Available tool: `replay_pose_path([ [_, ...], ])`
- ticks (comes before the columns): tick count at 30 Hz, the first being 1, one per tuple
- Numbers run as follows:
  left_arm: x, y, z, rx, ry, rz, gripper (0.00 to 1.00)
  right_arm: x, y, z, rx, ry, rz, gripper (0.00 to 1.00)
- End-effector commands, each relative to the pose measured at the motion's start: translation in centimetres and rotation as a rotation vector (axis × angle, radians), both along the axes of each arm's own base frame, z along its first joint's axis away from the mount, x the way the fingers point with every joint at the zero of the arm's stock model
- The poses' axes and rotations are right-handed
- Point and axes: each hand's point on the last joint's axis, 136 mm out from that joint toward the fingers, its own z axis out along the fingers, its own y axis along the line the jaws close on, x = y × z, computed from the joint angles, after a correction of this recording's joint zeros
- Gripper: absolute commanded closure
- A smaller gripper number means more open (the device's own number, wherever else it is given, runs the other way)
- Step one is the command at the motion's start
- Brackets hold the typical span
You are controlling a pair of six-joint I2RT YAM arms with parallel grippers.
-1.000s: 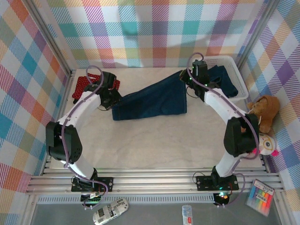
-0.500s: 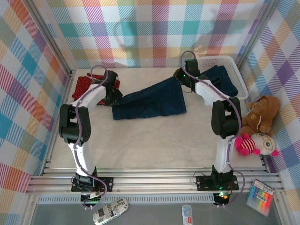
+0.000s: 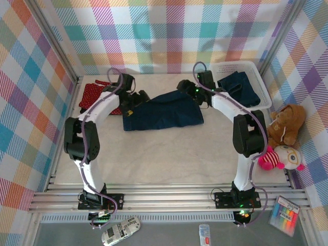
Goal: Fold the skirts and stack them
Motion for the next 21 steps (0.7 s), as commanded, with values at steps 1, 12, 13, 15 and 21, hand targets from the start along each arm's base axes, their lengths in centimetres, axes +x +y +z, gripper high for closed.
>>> replay_pose_path([
  [1,1.2,-2.4,-3.1,-0.047,0.053,-0.080,0.00,-1.3,1.5,-3.8,0.048,0.155,0.044,0.01],
  [12,-5.3,-6.4,-10.2,-0.005,0.257,-0.214,0.00,-12.2,-4.3,-10.6,-0.102,0.447,-0.011,0.01],
  [13,-6.7,-6.8,-10.3,-0.015,0.271,-0.221,0.00,-13.7,-4.9,-10.9,-0.109,0.470,-0.016,0.01],
  [15,-9.2,-7.4,-10.1,-0.045,0.284,-0.226,0.00,-16.4,-5.9,-11.2,-0.114,0.494,-0.022,0.01],
  [21,-13.3,-8.2,-7.3,-0.077,0.271,-0.233,0.00,-21.0,-7.2,-9.9,-0.087,0.482,-0.030,0.01],
])
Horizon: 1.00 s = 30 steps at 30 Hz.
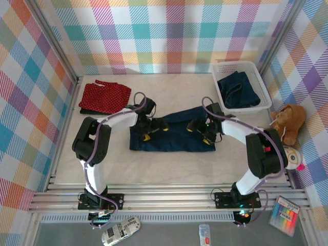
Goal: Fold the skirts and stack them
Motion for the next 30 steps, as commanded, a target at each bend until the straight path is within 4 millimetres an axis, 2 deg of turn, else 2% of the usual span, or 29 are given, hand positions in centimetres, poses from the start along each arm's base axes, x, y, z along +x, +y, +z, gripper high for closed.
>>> replay_pose_path([
  [1,-1.3,0.3,1.8,-0.021,0.019,0.029,0.00,-1.5,-0.6,1.2,0.003,-0.011,-0.008,0.01],
  [3,-0.5,0.1,3.5,-0.028,-0.021,0.016,0.00,-1.0,-0.4,2.8,0.020,-0.070,-0.003,0.01],
  [6,1.7,-0.7,5.7,-0.028,-0.110,-0.044,0.00,0.8,0.1,5.5,0.052,-0.198,0.006,0.01],
  [10,4.2,-1.0,5.7,0.009,-0.131,-0.074,0.00,3.8,1.6,7.8,0.124,-0.338,0.023,0.01],
  [12,5.6,-0.4,4.9,0.027,-0.140,-0.050,0.00,5.1,2.4,7.8,0.152,-0.351,0.032,0.01],
  [15,7.8,2.4,2.9,0.156,-0.153,-0.001,0.00,6.7,3.8,7.5,0.195,-0.334,0.039,0.01],
  [19,9.5,3.9,0.2,0.104,-0.096,0.049,0.00,7.8,5.9,6.8,0.223,-0.314,0.074,0.01],
  [21,10.0,4.2,-0.2,0.087,-0.085,0.064,0.00,8.5,6.6,6.6,0.239,-0.318,0.079,0.01],
  [26,11.0,3.4,1.6,0.044,-0.118,0.049,0.00,10.3,8.3,5.5,0.275,-0.308,0.090,0.01],
  [30,11.0,2.4,4.6,-0.022,-0.140,0.031,0.00,12.6,9.0,4.8,0.264,-0.316,0.090,0.01],
])
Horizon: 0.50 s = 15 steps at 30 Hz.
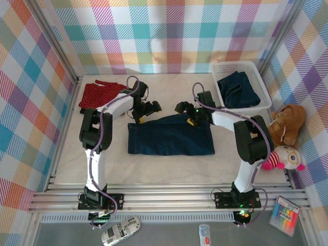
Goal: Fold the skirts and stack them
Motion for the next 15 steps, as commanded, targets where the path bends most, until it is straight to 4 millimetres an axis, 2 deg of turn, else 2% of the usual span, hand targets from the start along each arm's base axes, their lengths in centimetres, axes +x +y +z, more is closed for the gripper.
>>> replay_pose_path([
  [1,-0.2,-1.1,4.2,-0.069,-0.044,-0.041,0.00,2.4,1.0,1.0,0.021,-0.059,-0.004,0.01],
  [4,-1.4,-1.4,6.5,-0.108,-0.071,-0.045,0.00,4.0,0.6,0.8,-0.018,-0.091,-0.040,0.01],
  [6,-2.4,-1.9,7.4,-0.157,-0.074,-0.053,0.00,4.9,0.4,0.7,-0.034,-0.112,-0.058,0.01],
  [9,-3.9,-1.8,6.5,-0.179,-0.035,-0.036,0.00,5.7,-0.3,0.2,-0.068,-0.094,-0.103,0.01],
  [11,-4.7,-0.3,5.1,-0.108,-0.015,0.005,0.00,5.3,-0.3,0.9,-0.053,-0.093,-0.111,0.01],
  [13,-5.3,2.0,4.2,-0.030,0.002,0.078,0.00,4.2,0.7,2.4,0.015,-0.103,-0.073,0.01],
  [15,-5.6,3.6,4.0,-0.016,0.007,0.144,0.00,2.4,2.2,3.4,0.070,-0.091,-0.015,0.01],
])
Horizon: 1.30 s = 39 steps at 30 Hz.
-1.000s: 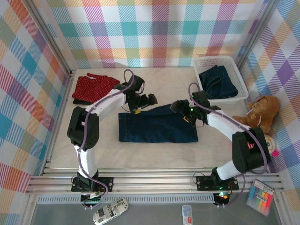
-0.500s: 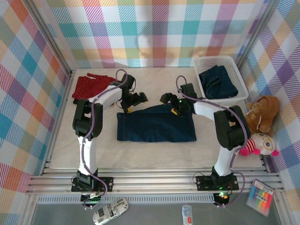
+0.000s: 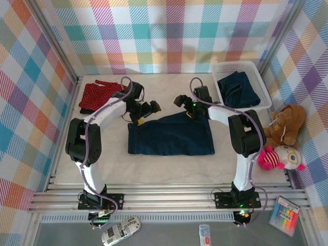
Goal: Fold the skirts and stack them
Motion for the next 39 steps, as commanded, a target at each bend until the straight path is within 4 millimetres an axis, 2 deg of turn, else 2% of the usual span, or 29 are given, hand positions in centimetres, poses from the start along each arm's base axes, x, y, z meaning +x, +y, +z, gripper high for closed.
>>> replay_pose_path([
  [1,-1.0,3.4,-0.6,0.054,0.033,0.134,0.00,-2.5,2.6,3.7,0.104,-0.030,0.087,0.01],
  [3,-1.4,3.5,0.2,0.008,0.035,0.151,0.00,-4.2,4.0,3.8,0.107,-0.016,0.133,0.01],
  [4,-1.8,2.8,0.7,-0.052,0.055,0.152,0.00,-4.8,4.7,3.5,0.108,-0.004,0.144,0.01],
  [6,-2.2,1.5,1.4,-0.159,0.076,0.156,0.00,-5.5,5.7,2.7,0.127,0.018,0.151,0.01],
  [8,-2.5,1.3,1.4,-0.184,0.081,0.173,0.00,-5.7,6.6,1.5,0.144,0.043,0.153,0.01],
  [9,-2.6,1.8,0.9,-0.159,0.079,0.186,0.00,-5.5,6.9,0.9,0.154,0.058,0.149,0.01],
  [12,-3.2,3.8,-2.2,-0.059,0.126,0.232,0.00,-4.3,7.2,0.0,0.160,0.041,0.121,0.01],
  [15,-3.6,5.0,-5.4,0.012,0.162,0.236,0.00,-3.1,6.1,-1.0,0.067,0.002,0.079,0.01],
  [17,-3.9,6.1,-7.3,0.090,0.169,0.223,0.00,-2.6,4.5,-1.5,-0.023,-0.014,0.044,0.01],
  [19,-4.4,7.1,-8.5,0.157,0.176,0.203,0.00,-2.7,2.8,-1.8,-0.077,-0.008,0.019,0.01],
  [21,-4.6,7.1,-8.8,0.176,0.171,0.156,0.00,-3.2,0.4,-2.1,-0.140,0.012,-0.023,0.01],
  [23,-4.2,6.4,-7.5,0.140,0.137,0.099,0.00,-4.2,-1.7,-1.8,-0.191,0.022,-0.045,0.01],
  [24,-4.1,5.8,-6.5,0.111,0.120,0.074,0.00,-4.7,-2.1,-1.4,-0.196,0.015,-0.036,0.01],
  [28,-3.6,3.1,-0.5,-0.046,0.021,-0.018,0.00,-8.0,-1.9,0.3,-0.158,0.043,0.048,0.01],
  [31,-4.7,3.6,1.9,-0.046,0.002,-0.033,0.00,-10.6,-2.6,0.0,-0.132,0.100,0.038,0.01],
  [35,-6.7,5.8,1.3,0.012,0.034,-0.042,0.00,-13.4,-3.9,-1.6,-0.133,0.163,0.005,0.01],
  [39,-7.9,7.9,0.0,-0.069,0.076,0.007,0.04,-15.7,-5.9,-4.0,-0.203,0.256,-0.044,0.01],
])
